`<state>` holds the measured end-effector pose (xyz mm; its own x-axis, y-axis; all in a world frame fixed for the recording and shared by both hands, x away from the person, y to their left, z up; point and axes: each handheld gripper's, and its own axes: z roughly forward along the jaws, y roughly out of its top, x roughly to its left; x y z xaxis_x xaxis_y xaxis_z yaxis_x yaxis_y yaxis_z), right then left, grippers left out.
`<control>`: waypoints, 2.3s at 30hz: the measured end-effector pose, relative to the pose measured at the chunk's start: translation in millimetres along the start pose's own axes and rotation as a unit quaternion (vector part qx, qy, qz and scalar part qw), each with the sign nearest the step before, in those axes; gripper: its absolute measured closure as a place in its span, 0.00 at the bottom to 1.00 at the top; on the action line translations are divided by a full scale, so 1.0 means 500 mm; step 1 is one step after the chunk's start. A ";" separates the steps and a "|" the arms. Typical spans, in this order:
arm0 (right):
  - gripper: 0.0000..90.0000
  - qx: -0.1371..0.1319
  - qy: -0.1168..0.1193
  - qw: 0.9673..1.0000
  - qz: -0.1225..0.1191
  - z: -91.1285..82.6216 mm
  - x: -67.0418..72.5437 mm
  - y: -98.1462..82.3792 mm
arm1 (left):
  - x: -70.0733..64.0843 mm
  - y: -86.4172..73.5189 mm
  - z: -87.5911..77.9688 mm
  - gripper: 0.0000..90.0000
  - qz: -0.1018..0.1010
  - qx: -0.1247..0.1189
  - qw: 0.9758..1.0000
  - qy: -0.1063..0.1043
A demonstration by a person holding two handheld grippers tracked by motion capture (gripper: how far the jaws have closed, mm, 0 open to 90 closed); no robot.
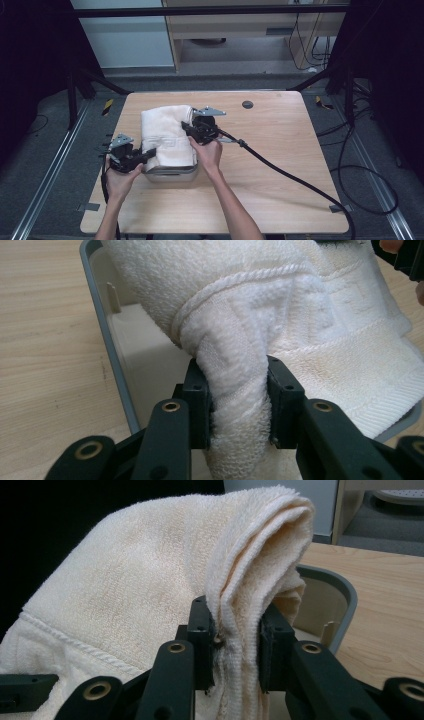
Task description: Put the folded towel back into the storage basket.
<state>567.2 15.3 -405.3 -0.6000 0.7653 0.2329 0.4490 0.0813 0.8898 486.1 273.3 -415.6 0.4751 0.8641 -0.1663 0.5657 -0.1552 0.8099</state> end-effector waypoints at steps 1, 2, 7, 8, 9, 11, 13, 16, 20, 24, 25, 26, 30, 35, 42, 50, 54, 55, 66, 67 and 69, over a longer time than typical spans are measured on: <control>0.81 0.004 -0.002 1.000 -0.003 0.004 0.000 -0.005 | 0.001 -0.001 0.002 0.74 0.000 0.002 1.000 0.001; 0.81 0.004 -0.002 1.000 -0.003 0.004 0.000 -0.005 | 0.001 -0.003 0.004 0.74 0.000 0.004 1.000 0.003; 0.80 0.020 -0.013 1.000 -0.006 0.017 0.001 -0.021 | 0.003 -0.008 0.015 0.74 0.001 0.018 1.000 0.011; 0.80 0.020 -0.013 1.000 -0.006 0.017 0.001 -0.021 | 0.004 -0.008 0.016 0.74 0.000 0.020 1.000 0.011; 0.80 0.023 -0.017 1.000 -0.007 0.020 0.001 -0.025 | 0.006 -0.010 0.020 0.74 0.000 0.024 1.000 0.012; 0.80 0.024 -0.018 0.999 -0.010 0.022 0.000 -0.027 | 0.007 -0.011 0.021 0.73 -0.001 0.026 1.000 0.013; 0.80 0.028 -0.020 0.999 -0.010 0.024 0.001 -0.030 | 0.009 -0.013 0.025 0.73 -0.001 0.029 0.999 0.015; 0.79 0.034 -0.025 0.999 -0.010 0.027 -0.002 -0.038 | 0.007 -0.014 0.030 0.72 0.002 0.033 0.999 0.021; 0.77 0.043 -0.029 0.999 -0.011 0.029 -0.007 -0.044 | 0.004 -0.015 0.038 0.67 0.008 0.039 0.999 0.033; 0.74 0.049 -0.034 0.998 -0.019 0.030 -0.009 -0.045 | 0.002 -0.014 0.036 0.61 0.010 0.039 0.998 0.044; 0.72 0.055 -0.035 0.998 -0.023 0.031 -0.010 -0.047 | 0.001 -0.013 0.034 0.60 0.014 0.039 0.998 0.051; 0.72 0.055 -0.035 0.998 -0.023 0.031 -0.010 -0.047 | 0.000 -0.012 0.032 0.60 0.019 0.040 0.997 0.058; 0.64 0.057 -0.047 0.996 -0.042 0.030 -0.013 -0.052 | -0.003 -0.004 0.014 0.57 0.016 0.015 0.998 0.052; 0.54 0.037 -0.055 0.996 -0.061 0.009 -0.017 -0.039 | -0.012 0.009 -0.013 0.55 0.021 -0.012 0.998 0.049; 0.40 -0.003 -0.053 0.996 -0.073 -0.060 -0.037 -0.007 | -0.014 0.012 -0.038 0.49 0.020 -0.043 0.998 0.046; 0.24 -0.022 -0.041 0.996 -0.078 -0.136 -0.067 0.009 | -0.020 0.007 -0.061 0.40 0.028 -0.069 0.996 0.046; 0.18 -0.019 -0.036 0.996 -0.085 -0.188 -0.093 0.004 | -0.025 0.003 -0.069 0.36 0.039 -0.071 0.996 0.048; 0.18 -0.017 -0.037 0.995 -0.088 -0.201 -0.100 0.000 | -0.027 0.002 -0.070 0.36 0.043 -0.072 0.995 0.048; 0.15 -0.032 -0.048 0.996 -0.069 -0.333 -0.197 -0.073 | -0.035 -0.022 -0.069 0.28 0.064 -0.075 0.994 0.045; 0.14 -0.033 -0.047 0.996 -0.066 -0.354 -0.214 -0.092 | -0.035 -0.027 -0.071 0.28 0.065 -0.075 0.994 0.046; 0.14 -0.034 -0.047 0.996 -0.064 -0.366 -0.222 -0.101 | -0.034 -0.039 -0.077 0.28 0.067 -0.075 0.994 0.047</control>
